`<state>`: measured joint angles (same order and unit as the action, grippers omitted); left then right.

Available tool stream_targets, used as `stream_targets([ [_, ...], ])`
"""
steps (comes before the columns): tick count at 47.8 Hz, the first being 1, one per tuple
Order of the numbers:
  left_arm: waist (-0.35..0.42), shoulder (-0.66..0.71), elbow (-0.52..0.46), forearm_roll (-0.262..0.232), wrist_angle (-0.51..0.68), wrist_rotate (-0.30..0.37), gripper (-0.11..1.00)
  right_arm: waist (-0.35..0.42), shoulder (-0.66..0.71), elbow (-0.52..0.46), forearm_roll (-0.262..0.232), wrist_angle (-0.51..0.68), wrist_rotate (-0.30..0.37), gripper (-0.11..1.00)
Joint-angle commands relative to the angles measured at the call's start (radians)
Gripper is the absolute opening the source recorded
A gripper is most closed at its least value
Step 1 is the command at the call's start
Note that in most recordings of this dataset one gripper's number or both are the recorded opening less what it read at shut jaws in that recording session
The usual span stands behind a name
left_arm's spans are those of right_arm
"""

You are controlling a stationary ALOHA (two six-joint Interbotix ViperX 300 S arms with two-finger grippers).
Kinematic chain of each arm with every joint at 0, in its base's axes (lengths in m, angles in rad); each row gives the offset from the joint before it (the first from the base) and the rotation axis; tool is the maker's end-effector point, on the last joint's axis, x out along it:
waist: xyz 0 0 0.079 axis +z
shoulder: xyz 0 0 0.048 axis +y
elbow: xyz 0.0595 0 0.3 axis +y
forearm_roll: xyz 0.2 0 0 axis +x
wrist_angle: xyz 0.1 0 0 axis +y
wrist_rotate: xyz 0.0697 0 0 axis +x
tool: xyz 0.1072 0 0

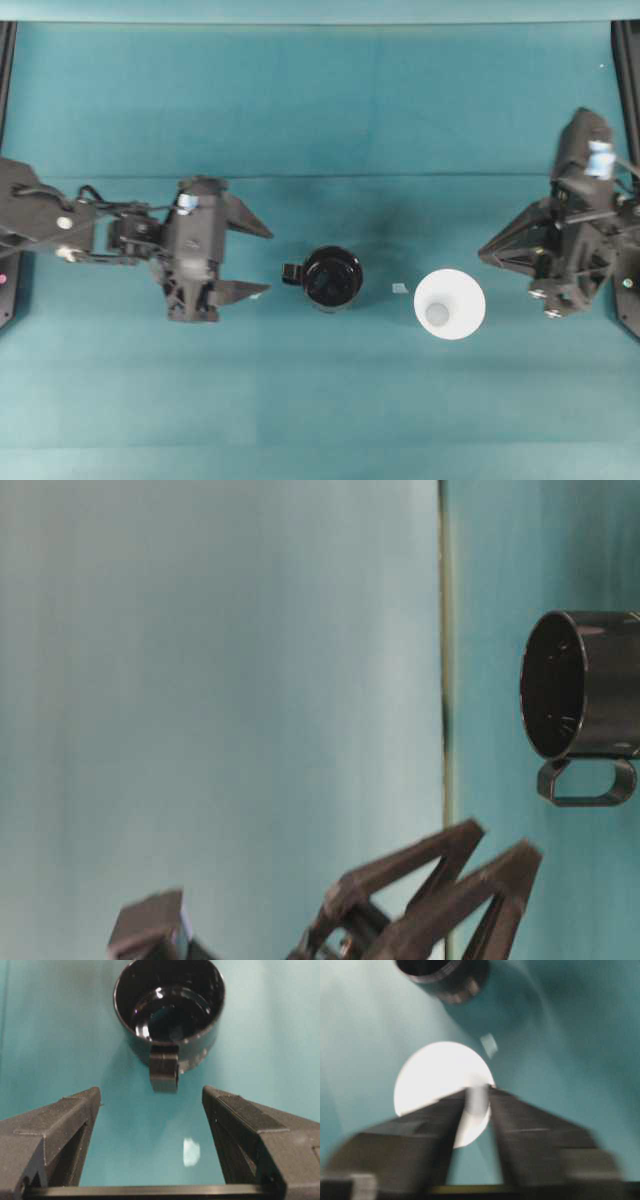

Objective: Put the paper cup into the moved cup holder.

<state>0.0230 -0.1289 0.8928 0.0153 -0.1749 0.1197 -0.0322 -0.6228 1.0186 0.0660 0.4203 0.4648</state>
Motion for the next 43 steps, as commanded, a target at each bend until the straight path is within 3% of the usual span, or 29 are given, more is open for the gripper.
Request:
stream_targets([
  [1,-0.003,-0.029,0.003,0.002,0.0,-0.002,0.82,-0.002,0.034,-0.049,0.002,0.032,0.014,0.5],
  [7,-0.003,-0.043,0.02,0.002,0.012,-0.003,0.82,0.0,0.097,-0.084,0.002,0.077,0.029,0.82],
  [10,-0.003,-0.049,0.025,0.002,0.026,-0.003,0.82,0.0,0.141,-0.11,0.002,0.107,0.031,0.9],
  [20,-0.005,-0.072,0.037,0.002,0.049,-0.04,0.82,0.0,0.272,-0.175,0.0,0.224,0.031,0.87],
  [32,-0.003,-0.094,0.063,0.002,0.049,-0.064,0.82,0.009,0.416,-0.204,0.0,0.219,0.032,0.87],
  [43,-0.005,-0.101,0.072,0.002,0.049,-0.064,0.82,0.009,0.437,-0.202,-0.005,0.216,0.031,0.84],
])
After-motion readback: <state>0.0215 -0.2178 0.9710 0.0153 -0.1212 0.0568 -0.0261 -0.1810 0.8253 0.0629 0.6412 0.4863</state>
